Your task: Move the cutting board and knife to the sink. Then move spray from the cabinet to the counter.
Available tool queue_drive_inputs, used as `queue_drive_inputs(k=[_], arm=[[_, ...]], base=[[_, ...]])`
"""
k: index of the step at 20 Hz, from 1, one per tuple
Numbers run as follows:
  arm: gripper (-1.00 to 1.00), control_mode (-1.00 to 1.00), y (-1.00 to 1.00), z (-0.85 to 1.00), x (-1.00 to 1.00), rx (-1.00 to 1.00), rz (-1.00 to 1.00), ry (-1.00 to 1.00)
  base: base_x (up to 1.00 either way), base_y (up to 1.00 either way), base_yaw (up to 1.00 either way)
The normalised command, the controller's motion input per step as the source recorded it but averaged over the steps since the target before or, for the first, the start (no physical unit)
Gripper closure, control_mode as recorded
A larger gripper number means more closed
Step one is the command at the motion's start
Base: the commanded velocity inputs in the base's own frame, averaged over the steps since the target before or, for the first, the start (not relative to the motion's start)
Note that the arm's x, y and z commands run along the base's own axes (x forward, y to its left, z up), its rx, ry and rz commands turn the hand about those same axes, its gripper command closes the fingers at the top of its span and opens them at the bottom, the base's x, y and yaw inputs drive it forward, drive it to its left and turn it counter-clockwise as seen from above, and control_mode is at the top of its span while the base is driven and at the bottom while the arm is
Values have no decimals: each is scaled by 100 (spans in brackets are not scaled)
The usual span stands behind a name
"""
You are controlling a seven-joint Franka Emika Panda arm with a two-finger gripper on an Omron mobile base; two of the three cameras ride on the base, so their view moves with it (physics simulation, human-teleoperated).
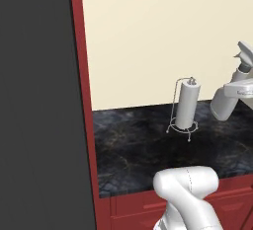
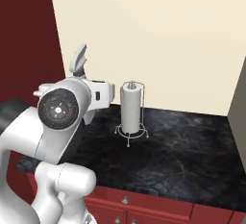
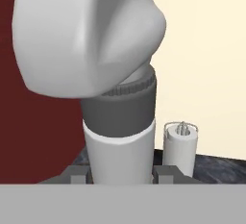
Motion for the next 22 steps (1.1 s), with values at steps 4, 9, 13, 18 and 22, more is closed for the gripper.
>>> queue_drive_inputs(k=[4, 9, 13, 18, 22], arm=[[100, 100, 0, 0, 0, 0, 0, 0], [100, -100, 0, -6, 2, 0, 0, 0], [100, -100, -9, -11, 8, 0, 0, 0], [100, -100, -32, -13, 10, 0, 4, 0], [100, -100, -32, -1, 9, 0, 8, 0]], base=[[0, 0, 0], [1, 0, 0], [0, 0, 0], [0, 0, 0], [0, 0, 0]])
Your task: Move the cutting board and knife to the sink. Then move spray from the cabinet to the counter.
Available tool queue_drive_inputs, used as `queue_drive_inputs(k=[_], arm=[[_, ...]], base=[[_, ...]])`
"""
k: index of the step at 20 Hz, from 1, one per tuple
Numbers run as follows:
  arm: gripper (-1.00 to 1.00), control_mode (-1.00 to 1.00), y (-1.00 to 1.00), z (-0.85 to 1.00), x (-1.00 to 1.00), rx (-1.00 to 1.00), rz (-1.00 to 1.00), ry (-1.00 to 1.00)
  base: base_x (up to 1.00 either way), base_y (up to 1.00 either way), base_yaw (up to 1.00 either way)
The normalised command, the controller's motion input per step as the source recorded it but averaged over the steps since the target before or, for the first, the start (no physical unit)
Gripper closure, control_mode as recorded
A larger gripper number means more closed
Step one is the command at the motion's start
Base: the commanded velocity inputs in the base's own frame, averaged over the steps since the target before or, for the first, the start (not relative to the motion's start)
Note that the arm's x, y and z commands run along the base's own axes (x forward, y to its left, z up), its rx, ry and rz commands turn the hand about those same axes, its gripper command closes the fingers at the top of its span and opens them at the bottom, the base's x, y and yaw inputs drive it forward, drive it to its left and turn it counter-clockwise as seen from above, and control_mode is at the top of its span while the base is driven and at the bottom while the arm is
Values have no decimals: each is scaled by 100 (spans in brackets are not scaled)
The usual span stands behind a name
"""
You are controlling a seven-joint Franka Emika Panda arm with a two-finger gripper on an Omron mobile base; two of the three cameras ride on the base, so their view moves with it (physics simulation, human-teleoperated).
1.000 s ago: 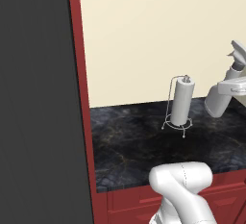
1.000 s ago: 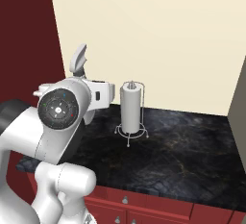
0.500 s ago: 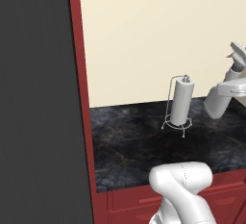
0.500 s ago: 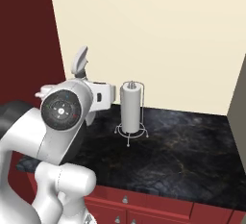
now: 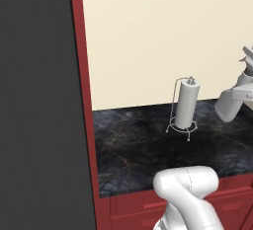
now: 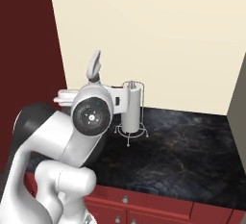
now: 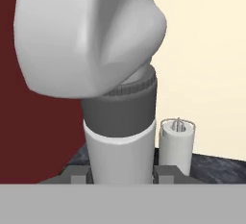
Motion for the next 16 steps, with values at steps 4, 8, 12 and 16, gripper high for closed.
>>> queue_drive_inputs(k=[4, 8, 12, 16], arm=[[100, -100, -18, -1, 10, -1, 11, 0], [100, -100, -22, -22, 11, -13, 1, 7], [100, -100, -30, -51, 5, -21, 0, 5], [100, -100, -26, -56, 0, -21, 0, 1]], base=[[0, 0, 0], [0, 0, 0], [0, 0, 0], [0, 0, 0]])
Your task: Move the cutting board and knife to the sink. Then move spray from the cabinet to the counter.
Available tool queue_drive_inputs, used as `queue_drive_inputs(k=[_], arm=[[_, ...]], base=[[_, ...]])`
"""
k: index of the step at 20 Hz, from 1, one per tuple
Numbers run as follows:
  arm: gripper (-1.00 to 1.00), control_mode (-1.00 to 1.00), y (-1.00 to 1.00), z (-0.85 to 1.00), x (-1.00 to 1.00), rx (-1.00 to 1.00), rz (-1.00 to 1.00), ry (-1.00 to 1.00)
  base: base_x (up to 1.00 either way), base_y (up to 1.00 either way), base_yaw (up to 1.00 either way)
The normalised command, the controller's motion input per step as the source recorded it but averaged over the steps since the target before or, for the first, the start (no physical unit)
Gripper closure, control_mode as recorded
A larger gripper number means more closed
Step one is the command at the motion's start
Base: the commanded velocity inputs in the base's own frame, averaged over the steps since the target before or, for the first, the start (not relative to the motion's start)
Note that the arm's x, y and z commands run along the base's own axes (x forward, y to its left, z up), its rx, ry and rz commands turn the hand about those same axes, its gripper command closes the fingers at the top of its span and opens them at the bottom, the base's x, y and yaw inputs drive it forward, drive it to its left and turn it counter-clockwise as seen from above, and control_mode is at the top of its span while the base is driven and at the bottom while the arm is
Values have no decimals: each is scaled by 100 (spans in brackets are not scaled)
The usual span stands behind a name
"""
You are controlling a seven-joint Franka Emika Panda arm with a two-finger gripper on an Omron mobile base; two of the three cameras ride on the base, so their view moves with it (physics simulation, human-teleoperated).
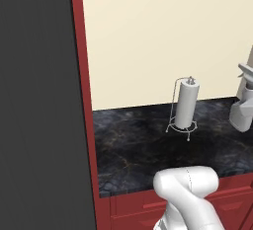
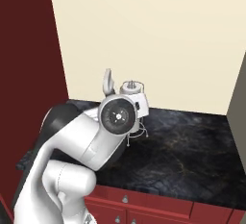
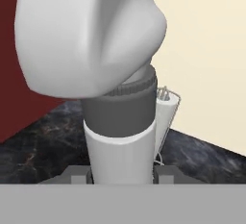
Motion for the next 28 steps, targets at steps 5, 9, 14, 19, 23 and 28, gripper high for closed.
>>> queue_drive_inputs(k=[5, 9, 14, 19, 23, 28], arm=[[100, -100, -16, -39, 5, -4, 0, -6], [100, -100, -13, -11, 14, 1, 0, -7], [100, -100, -22, -19, 5, 4, 0, -5], [100, -100, -38, -19, 4, 9, 0, 3], [100, -100, -34, -21, 6, 8, 0, 9], [100, -100, -21, -35, 18, 1, 0, 12]], base=[[0, 0, 0], [0, 0, 0], [0, 0, 0], [0, 0, 0], [0, 0, 0], [0, 0, 0]])
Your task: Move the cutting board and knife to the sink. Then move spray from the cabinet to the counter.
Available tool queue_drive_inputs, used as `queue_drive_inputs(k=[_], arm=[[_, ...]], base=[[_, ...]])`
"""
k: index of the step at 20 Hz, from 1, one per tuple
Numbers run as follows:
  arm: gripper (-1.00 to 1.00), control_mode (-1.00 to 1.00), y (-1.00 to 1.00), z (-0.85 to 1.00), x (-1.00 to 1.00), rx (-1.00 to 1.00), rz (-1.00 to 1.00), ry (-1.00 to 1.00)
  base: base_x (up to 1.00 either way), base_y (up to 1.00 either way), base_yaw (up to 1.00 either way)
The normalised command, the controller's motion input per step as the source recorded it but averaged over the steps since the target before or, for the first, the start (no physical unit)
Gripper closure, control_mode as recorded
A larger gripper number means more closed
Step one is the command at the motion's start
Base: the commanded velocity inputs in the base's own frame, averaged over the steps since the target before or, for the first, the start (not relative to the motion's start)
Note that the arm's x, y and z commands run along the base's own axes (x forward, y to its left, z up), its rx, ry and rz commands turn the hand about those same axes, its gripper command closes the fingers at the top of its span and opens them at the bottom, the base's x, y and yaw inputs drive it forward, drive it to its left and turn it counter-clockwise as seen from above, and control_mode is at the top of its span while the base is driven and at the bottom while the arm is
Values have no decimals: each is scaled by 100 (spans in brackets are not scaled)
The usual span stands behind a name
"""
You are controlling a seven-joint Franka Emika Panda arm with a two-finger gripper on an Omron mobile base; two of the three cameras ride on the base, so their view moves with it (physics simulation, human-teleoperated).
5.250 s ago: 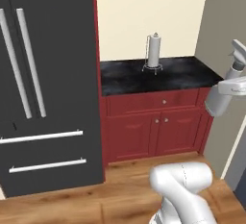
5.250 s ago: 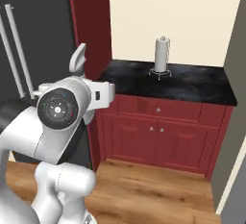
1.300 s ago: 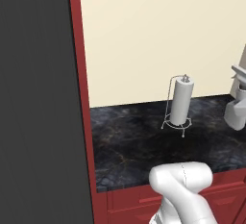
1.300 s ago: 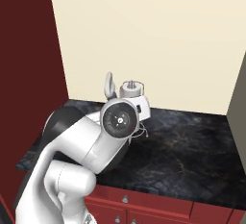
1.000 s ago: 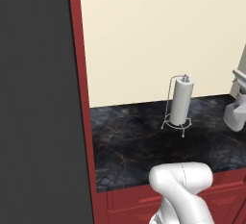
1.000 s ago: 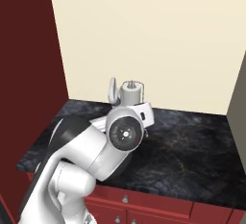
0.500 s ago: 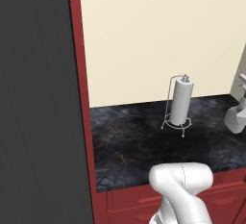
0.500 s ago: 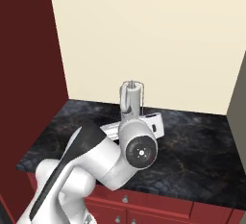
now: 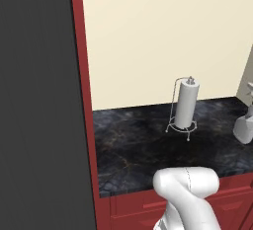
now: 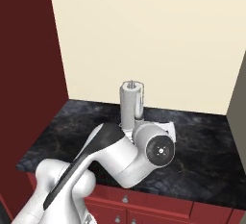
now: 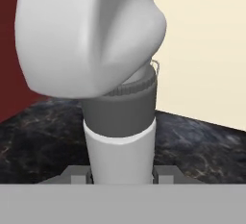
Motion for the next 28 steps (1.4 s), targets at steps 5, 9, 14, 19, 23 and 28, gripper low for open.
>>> queue_drive_inputs(k=[5, 9, 14, 19, 23, 28], arm=[[100, -100, -11, -52, 19, 0, 0, 1], [100, -100, -11, -51, 16, 0, 0, 0], [100, -100, -4, -48, 13, 0, 0, 0], [100, -100, -3, -39, 10, 0, 0, 0], [100, -100, -7, -36, 9, 0, 0, 0], [100, -100, -15, -34, 4, 0, 0, 0]], base=[[0, 0, 0], [0, 0, 0], [0, 0, 0], [0, 0, 0], [0, 0, 0], [0, 0, 0]])
